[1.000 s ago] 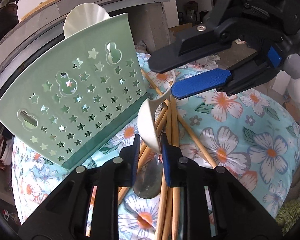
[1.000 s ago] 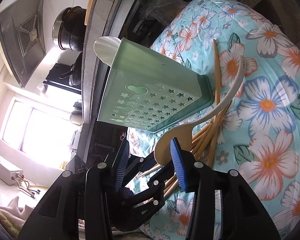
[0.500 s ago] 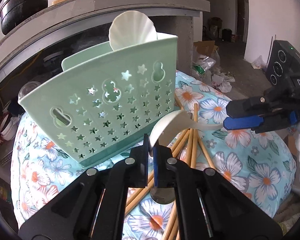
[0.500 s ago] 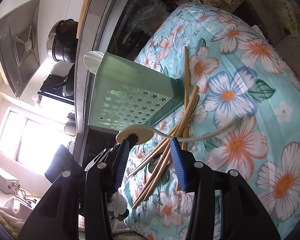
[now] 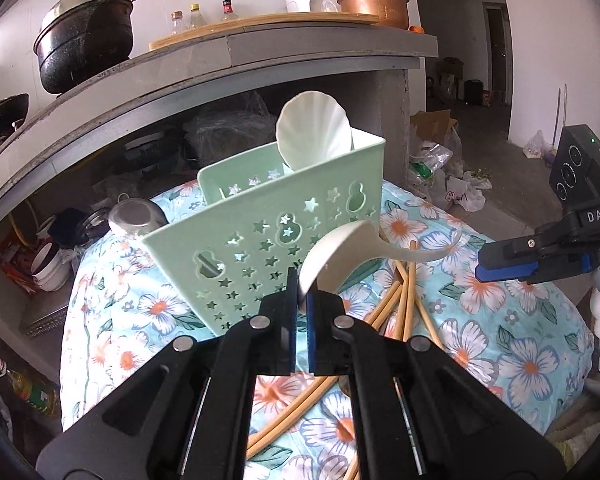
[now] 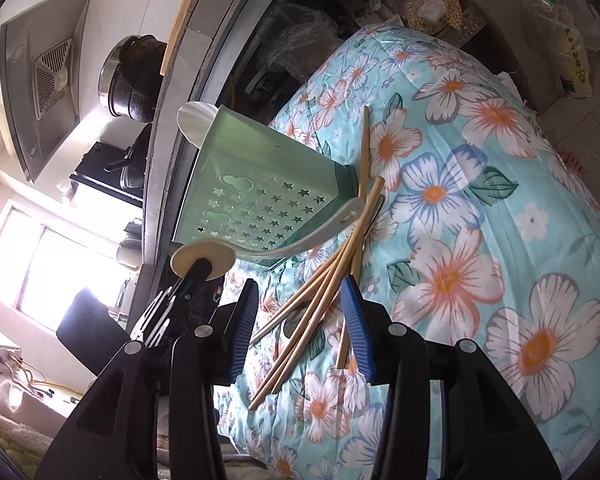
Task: Organize utensils
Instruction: 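Lift the white ladle with the left tool while the right moves to the silver spoon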
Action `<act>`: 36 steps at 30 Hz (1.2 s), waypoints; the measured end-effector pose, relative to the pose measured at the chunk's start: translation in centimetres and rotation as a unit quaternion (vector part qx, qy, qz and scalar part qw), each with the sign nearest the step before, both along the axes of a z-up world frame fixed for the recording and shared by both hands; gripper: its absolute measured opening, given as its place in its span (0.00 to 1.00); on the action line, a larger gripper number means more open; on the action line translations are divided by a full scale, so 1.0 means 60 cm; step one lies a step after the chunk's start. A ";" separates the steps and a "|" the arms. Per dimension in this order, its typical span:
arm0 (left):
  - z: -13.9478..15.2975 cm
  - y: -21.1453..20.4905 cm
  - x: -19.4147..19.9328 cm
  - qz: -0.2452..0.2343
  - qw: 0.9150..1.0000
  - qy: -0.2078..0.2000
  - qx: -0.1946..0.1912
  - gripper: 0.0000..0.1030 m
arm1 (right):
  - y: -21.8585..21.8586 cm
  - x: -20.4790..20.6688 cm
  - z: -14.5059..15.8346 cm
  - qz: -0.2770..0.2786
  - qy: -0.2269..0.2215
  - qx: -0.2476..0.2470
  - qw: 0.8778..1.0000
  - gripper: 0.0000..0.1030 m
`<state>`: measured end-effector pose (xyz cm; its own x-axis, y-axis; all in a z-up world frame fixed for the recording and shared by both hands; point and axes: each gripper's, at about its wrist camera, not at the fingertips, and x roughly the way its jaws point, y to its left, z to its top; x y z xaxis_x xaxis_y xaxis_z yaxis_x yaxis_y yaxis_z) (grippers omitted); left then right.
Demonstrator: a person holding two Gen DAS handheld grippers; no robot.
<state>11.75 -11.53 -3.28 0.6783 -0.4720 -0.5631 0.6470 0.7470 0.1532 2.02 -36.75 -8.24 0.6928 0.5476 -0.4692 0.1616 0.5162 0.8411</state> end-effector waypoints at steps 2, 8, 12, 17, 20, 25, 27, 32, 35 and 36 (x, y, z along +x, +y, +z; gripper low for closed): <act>0.010 0.015 -0.006 0.006 1.000 -0.007 -0.003 0.03 | 0.007 -0.004 0.004 0.003 0.003 -0.015 1.000 0.42; 0.029 0.063 -0.028 0.031 0.999 -0.020 -0.011 0.03 | 0.045 0.003 0.025 0.033 0.007 -0.084 0.996 0.42; 0.036 0.101 -0.040 0.058 0.998 -0.020 -0.017 0.03 | 0.089 0.036 0.036 0.080 0.005 -0.130 0.988 0.42; 0.032 0.146 -0.051 0.100 0.994 -0.021 -0.027 0.03 | 0.172 0.097 0.037 0.162 0.000 -0.171 0.972 0.42; 0.028 0.168 -0.050 0.121 0.992 -0.018 -0.030 0.03 | 0.212 0.122 0.030 0.197 0.005 -0.205 0.959 0.42; 0.020 0.193 -0.041 0.144 0.989 -0.013 -0.036 0.03 | 0.255 0.128 0.033 0.223 0.003 -0.288 0.931 0.42; 0.019 0.199 -0.038 0.149 0.988 -0.012 -0.041 0.03 | 0.273 0.124 0.032 0.228 0.009 -0.343 0.911 0.42; 0.013 0.205 -0.032 0.152 0.987 -0.010 -0.050 0.03 | 0.306 0.119 0.014 0.242 0.028 -0.452 0.858 0.42; 0.008 0.208 -0.029 0.152 0.987 -0.004 -0.054 0.03 | 0.320 0.109 0.009 0.249 0.040 -0.492 0.833 0.42; 0.007 0.209 -0.029 0.152 0.987 -0.004 -0.056 0.03 | 0.322 0.105 0.009 0.248 0.044 -0.504 0.826 0.42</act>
<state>10.02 1.03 -2.89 0.8025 -0.3045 -0.5132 0.3891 0.9190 0.0632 8.35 -17.43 -7.70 0.4397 0.0544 -0.8965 -0.2432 0.9681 -0.0605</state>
